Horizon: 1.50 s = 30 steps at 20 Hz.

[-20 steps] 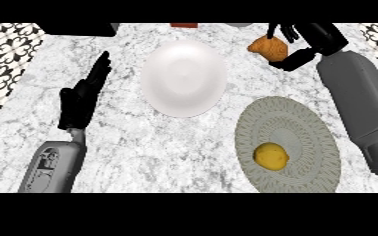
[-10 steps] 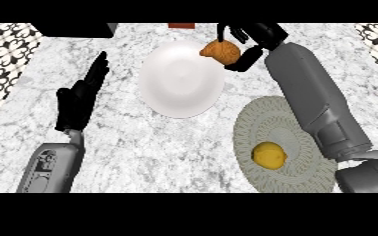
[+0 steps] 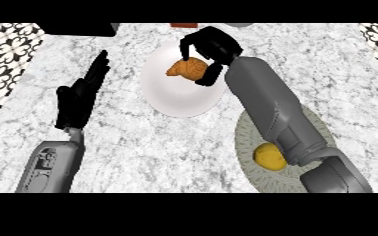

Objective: Pick the croissant from the placemat and place it in the plate

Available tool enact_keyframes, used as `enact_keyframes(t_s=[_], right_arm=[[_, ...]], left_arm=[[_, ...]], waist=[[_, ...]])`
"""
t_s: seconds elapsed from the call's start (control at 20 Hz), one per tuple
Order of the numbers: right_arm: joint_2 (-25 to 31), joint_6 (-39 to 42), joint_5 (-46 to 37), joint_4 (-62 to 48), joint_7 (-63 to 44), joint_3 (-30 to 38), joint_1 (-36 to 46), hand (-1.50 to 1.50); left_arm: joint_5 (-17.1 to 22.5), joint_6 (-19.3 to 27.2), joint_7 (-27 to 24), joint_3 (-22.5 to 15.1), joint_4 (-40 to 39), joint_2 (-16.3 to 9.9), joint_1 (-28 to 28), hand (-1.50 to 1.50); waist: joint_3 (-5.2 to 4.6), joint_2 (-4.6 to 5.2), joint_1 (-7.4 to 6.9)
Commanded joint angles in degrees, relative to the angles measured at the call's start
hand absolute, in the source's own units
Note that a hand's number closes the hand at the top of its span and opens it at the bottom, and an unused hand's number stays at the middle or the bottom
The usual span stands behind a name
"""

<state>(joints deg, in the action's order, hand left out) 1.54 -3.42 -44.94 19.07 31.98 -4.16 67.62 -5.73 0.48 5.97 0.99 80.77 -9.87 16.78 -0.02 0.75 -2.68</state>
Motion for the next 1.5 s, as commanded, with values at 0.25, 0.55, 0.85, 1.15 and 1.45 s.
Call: enact_keyframes(t_s=[0.25, 0.55, 0.85, 1.15, 1.45], right_arm=[[-1.52, -1.54, 3.56, -7.95, -7.75, -5.26, -0.82, -1.50], [-1.53, -0.21, 8.09, -8.84, -4.67, -5.80, -3.05, -1.50], [-1.54, 5.12, 19.94, -6.06, 0.71, 0.90, -3.81, -1.50], [-1.24, 5.27, 28.17, -7.38, -2.82, 10.86, 0.34, -1.50], [9.50, 10.84, 30.66, -9.53, 0.72, 14.43, -2.13, -1.50]], left_arm=[[-1.01, -0.65, -3.25, -1.22, -3.55, 1.06, 2.41, 0.00], [-1.59, -0.66, -1.18, -2.69, -1.40, 1.91, 2.54, 0.00], [-2.42, 0.45, -2.43, -3.74, -0.85, 3.38, 0.76, 0.00], [-1.04, -0.69, -0.11, -1.07, -0.83, 0.90, 1.10, 0.00], [-1.38, 0.76, 1.86, -0.34, -0.24, 1.28, 2.93, 0.00]], waist=[[-0.02, 1.12, -4.02], [0.08, 1.12, -4.59], [0.12, 0.68, -4.06], [0.10, 0.43, -1.23], [0.13, 0.63, -0.40]])
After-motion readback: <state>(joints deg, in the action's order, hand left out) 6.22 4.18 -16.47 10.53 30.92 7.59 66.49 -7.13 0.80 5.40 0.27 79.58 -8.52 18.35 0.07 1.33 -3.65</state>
